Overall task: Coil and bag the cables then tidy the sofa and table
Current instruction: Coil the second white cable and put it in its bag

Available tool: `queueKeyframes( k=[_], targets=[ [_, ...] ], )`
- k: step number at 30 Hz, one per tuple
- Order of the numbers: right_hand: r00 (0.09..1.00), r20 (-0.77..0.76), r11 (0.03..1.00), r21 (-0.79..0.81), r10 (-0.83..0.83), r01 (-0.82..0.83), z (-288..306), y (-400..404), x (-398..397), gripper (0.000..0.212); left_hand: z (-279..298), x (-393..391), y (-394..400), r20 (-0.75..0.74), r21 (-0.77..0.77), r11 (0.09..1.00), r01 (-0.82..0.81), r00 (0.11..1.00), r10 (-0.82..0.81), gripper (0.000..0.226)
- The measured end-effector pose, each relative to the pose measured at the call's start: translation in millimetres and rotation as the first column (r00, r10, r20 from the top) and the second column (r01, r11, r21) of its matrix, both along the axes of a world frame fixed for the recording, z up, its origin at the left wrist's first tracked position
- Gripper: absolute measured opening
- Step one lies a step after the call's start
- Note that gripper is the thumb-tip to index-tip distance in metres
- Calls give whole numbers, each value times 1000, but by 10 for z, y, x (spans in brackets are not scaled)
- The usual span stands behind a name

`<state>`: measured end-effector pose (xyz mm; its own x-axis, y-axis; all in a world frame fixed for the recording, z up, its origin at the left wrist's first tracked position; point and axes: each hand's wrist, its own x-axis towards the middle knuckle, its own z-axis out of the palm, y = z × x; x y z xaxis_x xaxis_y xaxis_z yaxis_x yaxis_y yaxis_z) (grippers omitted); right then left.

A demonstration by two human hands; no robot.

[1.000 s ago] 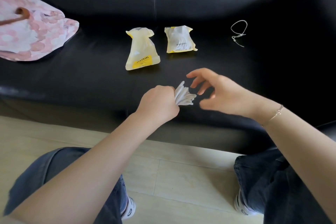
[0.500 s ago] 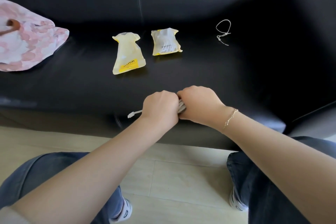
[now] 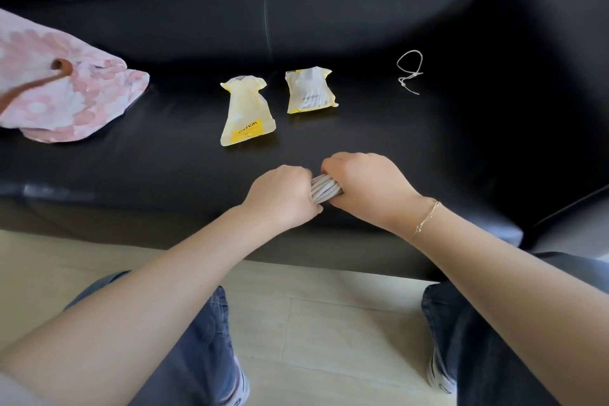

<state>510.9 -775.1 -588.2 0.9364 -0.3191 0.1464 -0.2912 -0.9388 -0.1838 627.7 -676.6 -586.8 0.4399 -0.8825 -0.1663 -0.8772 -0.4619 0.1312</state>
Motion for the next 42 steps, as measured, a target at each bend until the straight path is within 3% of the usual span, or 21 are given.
queueKeyframes(
  k=[3, 6, 11, 16, 21, 26, 35, 42],
  targets=[
    [998, 18, 992, 107, -62, 60, 51, -101, -43, 34, 21, 46, -79, 116, -45, 999, 28, 993, -23, 27],
    [978, -97, 970, 143, -184, 196, 113, -306, -138, 65, 119, 166, -159, 264, -78, 995, 56, 964, -34, 16],
    [926, -149, 916, 160, -346, 368, 40, -666, -104, 48, 73, 333, -341, 398, -100, 992, 73, 917, -27, 23],
    [877, -125, 850, 214, -464, 481, -166, -909, 62, 45, -135, 306, -549, 191, -26, 995, -101, 976, 104, 11],
    [824, -8, 802, 224, -567, 554, -416, -1314, 208, 57, -224, 316, -767, 82, 6, 989, -147, 986, 146, 21],
    [751, -94, 718, 236, -653, 654, -711, -1756, 296, 61, -307, 478, -890, -38, 15, 978, -208, 977, 208, 18],
    [743, -158, 713, 210, -650, 669, -753, -2195, 681, 57, -364, 557, -1040, -121, 50, 973, -225, 966, 229, 11],
    [819, -149, 805, 154, -554, 573, -762, -1947, 522, 55, -340, 580, -993, -154, 47, 978, -204, 966, 208, 8]
  ],
)
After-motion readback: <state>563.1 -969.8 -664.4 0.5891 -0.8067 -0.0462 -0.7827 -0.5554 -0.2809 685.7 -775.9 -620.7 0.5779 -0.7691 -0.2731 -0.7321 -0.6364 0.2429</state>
